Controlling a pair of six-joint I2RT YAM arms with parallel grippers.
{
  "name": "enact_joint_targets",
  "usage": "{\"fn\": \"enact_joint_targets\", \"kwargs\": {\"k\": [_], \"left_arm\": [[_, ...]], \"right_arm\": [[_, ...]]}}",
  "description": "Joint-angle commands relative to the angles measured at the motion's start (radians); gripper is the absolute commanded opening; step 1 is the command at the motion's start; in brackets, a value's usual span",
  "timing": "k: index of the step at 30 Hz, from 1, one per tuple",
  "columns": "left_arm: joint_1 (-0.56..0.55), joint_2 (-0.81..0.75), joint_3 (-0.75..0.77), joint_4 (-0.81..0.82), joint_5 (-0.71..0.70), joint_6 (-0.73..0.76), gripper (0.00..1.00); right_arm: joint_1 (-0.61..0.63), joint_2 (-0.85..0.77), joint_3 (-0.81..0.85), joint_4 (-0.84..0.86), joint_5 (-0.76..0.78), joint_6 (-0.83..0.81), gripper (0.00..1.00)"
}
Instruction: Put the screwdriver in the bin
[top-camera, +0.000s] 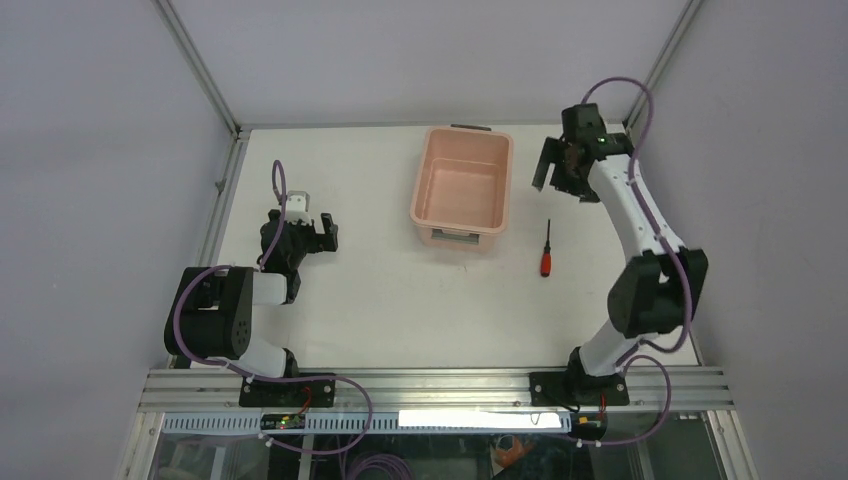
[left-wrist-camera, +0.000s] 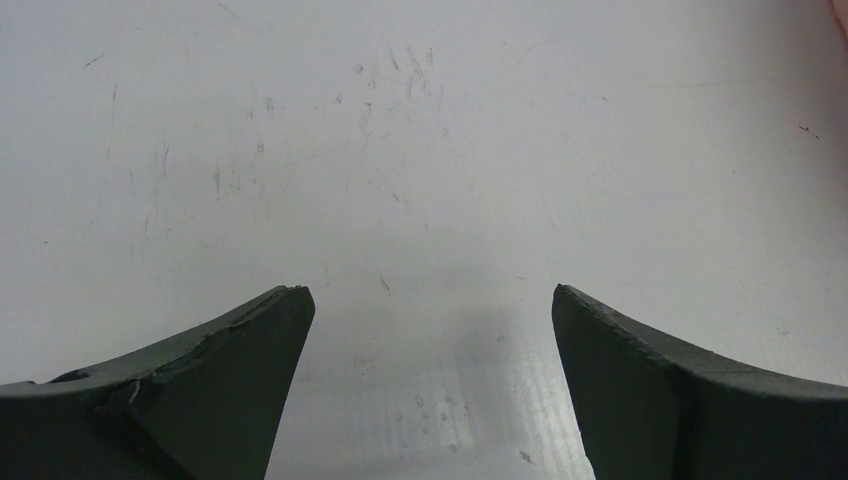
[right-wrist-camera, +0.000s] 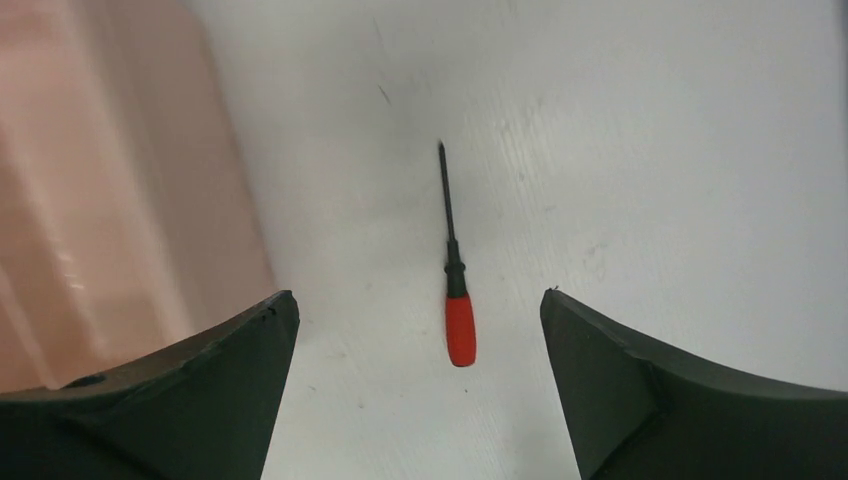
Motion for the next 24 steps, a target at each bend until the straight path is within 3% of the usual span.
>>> {"fn": "enact_joint_targets", "kwargs": {"k": [1, 11, 16, 17, 21, 24], "left_arm": [[0.01, -0.002, 0.015, 0.064, 0.011, -0.008, 0.99], [0.01, -0.002, 0.015, 0.064, 0.011, -0.008, 0.99], [0.01, -0.002, 0.015, 0.064, 0.011, -0.008, 0.99], [0.01, -0.002, 0.015, 0.064, 0.011, -0.008, 0.99], [0.01, -0.002, 0.015, 0.064, 0.011, -0.008, 0.99], [0.01, -0.002, 0.015, 0.064, 0.011, -0.008, 0.99]], "right_arm": [[-0.053, 0.123, -0.144, -0.068, -0.16, -0.015, 0.91], [-0.061, 0.349, -0.352, 0.129, -0.166, -0.005, 0.67], [-0.061, 0.323, -0.364, 0.123, -0.164, -0.018, 0.07], [-0.061, 0.307, -0.349, 0.106, -0.162, -0.025, 0.0], [-0.069, 0.262, -0.184, -0.032, -0.12, -0.067, 0.0], [-0.086, 0.264, 0.027, -0.179, -0.105, -0.078, 0.0]]}}
